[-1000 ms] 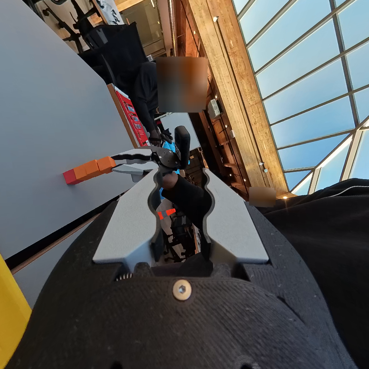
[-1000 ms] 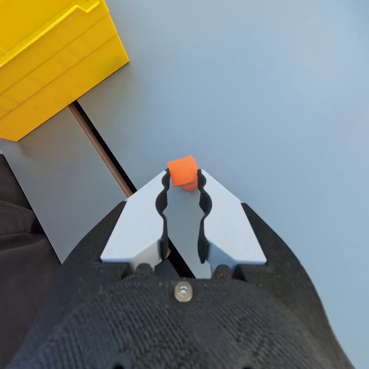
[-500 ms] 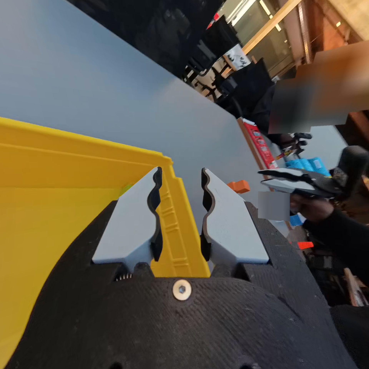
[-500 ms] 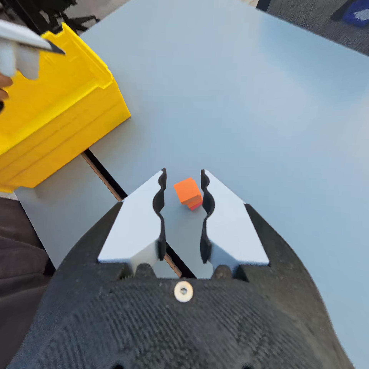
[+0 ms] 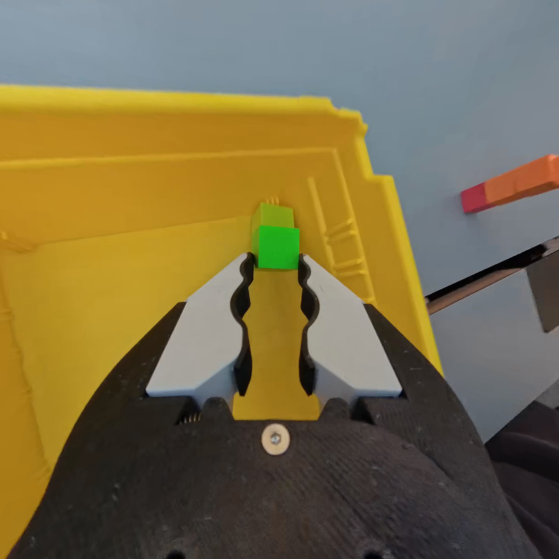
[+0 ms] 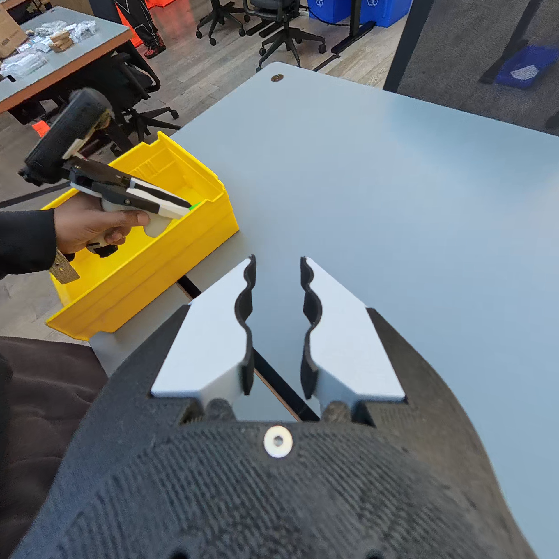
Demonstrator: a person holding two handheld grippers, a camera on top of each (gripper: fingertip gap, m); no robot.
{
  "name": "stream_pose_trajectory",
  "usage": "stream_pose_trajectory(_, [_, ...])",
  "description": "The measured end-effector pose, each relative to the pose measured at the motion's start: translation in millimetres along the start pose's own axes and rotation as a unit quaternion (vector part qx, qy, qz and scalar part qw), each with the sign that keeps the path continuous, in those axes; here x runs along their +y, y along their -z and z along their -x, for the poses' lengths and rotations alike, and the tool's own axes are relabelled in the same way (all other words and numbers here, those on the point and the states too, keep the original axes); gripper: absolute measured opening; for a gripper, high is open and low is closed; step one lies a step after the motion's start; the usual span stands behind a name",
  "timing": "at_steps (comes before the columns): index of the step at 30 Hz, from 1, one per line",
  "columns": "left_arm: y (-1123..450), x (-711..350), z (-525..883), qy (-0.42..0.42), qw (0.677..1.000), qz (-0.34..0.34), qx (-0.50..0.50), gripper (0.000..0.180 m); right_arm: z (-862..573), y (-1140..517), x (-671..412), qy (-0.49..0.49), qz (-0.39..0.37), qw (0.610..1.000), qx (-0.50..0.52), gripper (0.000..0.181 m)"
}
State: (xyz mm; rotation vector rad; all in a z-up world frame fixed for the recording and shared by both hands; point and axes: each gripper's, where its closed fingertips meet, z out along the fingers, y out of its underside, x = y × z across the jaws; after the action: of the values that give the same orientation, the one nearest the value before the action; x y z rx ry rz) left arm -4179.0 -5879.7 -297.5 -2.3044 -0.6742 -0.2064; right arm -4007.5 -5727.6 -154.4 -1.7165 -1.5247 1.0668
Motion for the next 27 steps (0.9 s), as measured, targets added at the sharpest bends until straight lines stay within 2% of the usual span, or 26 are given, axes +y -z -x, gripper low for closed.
stream_pose_trajectory(2, [28.2, -34.1, -14.0, 0.042, 0.995, -0.081, 0.051, 0.025, 13.0, -2.2, -8.6, -0.008, -0.008, 1.0, -0.017, 0.029])
stream_pose_trajectory(4, [62.5, -72.8, -43.2, 0.046, 0.976, -0.17, 0.126, 0.025, 35.6, -6.7, -21.6, -0.023, -0.03, 0.998, -0.052, 0.034])
stream_pose_trajectory(6, [87.8, -97.5, -78.4, -0.024, 0.963, -0.217, 0.158, 0.025, 57.9, -11.2, -40.5, -0.061, -0.066, 0.992, -0.09, 0.04])
stream_pose_trajectory(8, [99.7, -109.4, -113.6, -0.151, 0.95, -0.236, 0.139, 0.025, 70.4, -14.5, -59.4, -0.126, -0.093, 0.98, -0.122, 0.047])
stream_pose_trajectory(11, [104.5, -115.8, -157.9, -0.331, 0.904, -0.257, 0.09, 0.026, 75.7, -17.4, -76.3, -0.208, -0.098, 0.961, -0.155, 0.058])
stream_pose_trajectory(12, [104.4, -116.1, -169.4, -0.362, 0.89, -0.264, 0.086, 0.026, 75.4, -18.7, -76.6, -0.219, -0.088, 0.959, -0.159, 0.064])
stream_pose_trajectory(14, [101.9, -111.6, -188.0, -0.398, 0.873, -0.266, 0.098, 0.026, 74.3, -20.6, -71.7, -0.219, -0.059, 0.961, -0.16, 0.062])
stream_pose_trajectory(19, [100.8, -97.3, -210.8, -0.428, 0.854, -0.26, 0.142, 0.026, 74.7, -13.2, -67.4, -0.211, -0.03, 0.959, -0.188, 0.045])
stream_pose_trajectory(21, [100.6, -91.0, -216.9, -0.428, 0.853, -0.253, 0.161, 0.026, 82.9, -9.3, -64.2, -0.197, -0.014, 0.956, -0.216, 0.036])
stream_pose_trajectory(22, [99.2, -88.4, -218.4, -0.428, 0.853, -0.249, 0.164, 0.026, 85.1, -7.8, -63.2, -0.184, -0.01, 0.957, -0.222, 0.025])
stream_pose_trajectory(24, [96.3, -87.3, -217.7, -0.42, 0.857, -0.252, 0.159, 0.028, 82.5, -5.3, -59.7, -0.154, -0.005, 0.965, -0.213, 0.023])
stream_pose_trajectory(27, [90.0, -87.7, -206.3, -0.38, 0.879, -0.245, 0.151, 0.052, 50.1, -0.3, -47.7, -0.127, 0.005, 0.98, -0.154, 0.023])
